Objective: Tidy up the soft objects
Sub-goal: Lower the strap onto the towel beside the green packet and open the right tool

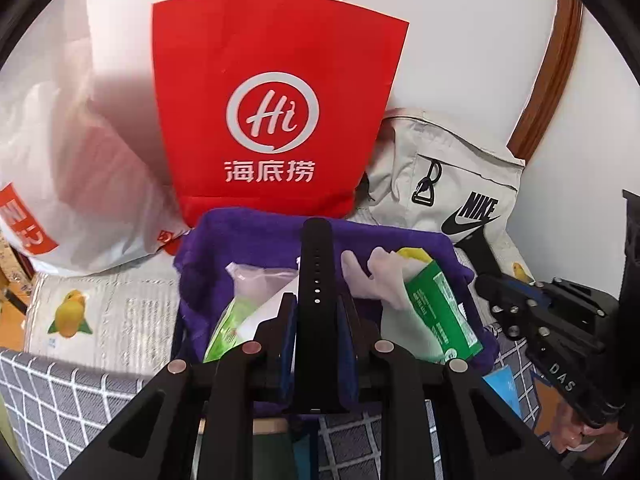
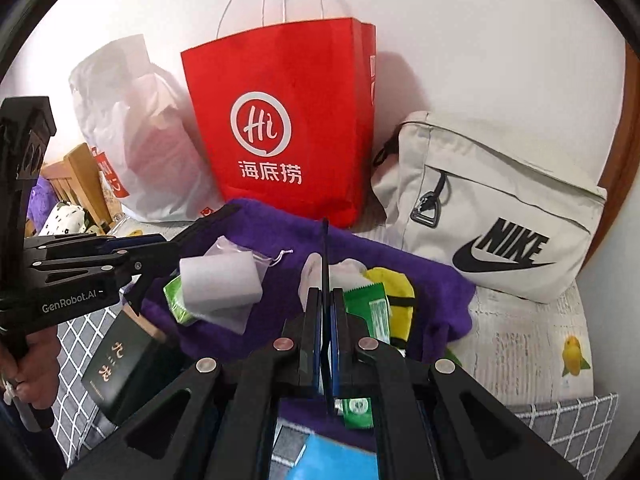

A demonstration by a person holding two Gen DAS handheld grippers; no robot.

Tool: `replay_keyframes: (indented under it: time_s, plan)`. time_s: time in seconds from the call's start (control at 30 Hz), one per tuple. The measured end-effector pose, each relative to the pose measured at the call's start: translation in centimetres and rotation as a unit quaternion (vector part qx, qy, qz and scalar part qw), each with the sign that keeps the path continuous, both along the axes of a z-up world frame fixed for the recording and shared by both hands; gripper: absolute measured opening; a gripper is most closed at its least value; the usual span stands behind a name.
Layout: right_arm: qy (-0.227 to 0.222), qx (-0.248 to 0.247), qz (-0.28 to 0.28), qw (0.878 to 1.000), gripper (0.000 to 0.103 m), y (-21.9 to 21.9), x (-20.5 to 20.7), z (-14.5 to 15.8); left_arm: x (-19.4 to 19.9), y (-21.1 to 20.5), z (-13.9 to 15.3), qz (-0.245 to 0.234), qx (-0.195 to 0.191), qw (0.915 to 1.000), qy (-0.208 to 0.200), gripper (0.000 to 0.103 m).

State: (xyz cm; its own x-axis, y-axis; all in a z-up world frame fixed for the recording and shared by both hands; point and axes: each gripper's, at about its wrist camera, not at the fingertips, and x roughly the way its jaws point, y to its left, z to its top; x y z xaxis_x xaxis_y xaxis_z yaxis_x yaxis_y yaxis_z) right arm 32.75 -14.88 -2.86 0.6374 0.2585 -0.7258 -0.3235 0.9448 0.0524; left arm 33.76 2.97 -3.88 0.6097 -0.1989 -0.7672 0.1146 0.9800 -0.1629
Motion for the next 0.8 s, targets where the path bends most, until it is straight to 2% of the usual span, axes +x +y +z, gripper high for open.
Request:
replay_keyframes:
  time_s: [0.37,0.53,0.8]
  plan:
    - [0.053,-0.008,0.000,0.999,0.004,0.8,3.1,-3.9,2.4,-0.7,-2.9,-0.008,0.006,0.9994,0.034,0.020]
    - [0.070,-0.022,0.006,0.997,0.004,1.6,3.7,-5.4,2.8,-0.6,-3.8,-0.013,-0.006,0.9988,0.047,0.020]
    - [0.091,-0.040,0.005,0.995,0.004,1.7,4.3,-7.3,3.4,-0.7,-5.4,-0.013,0.001,0.9977,0.066,0.020]
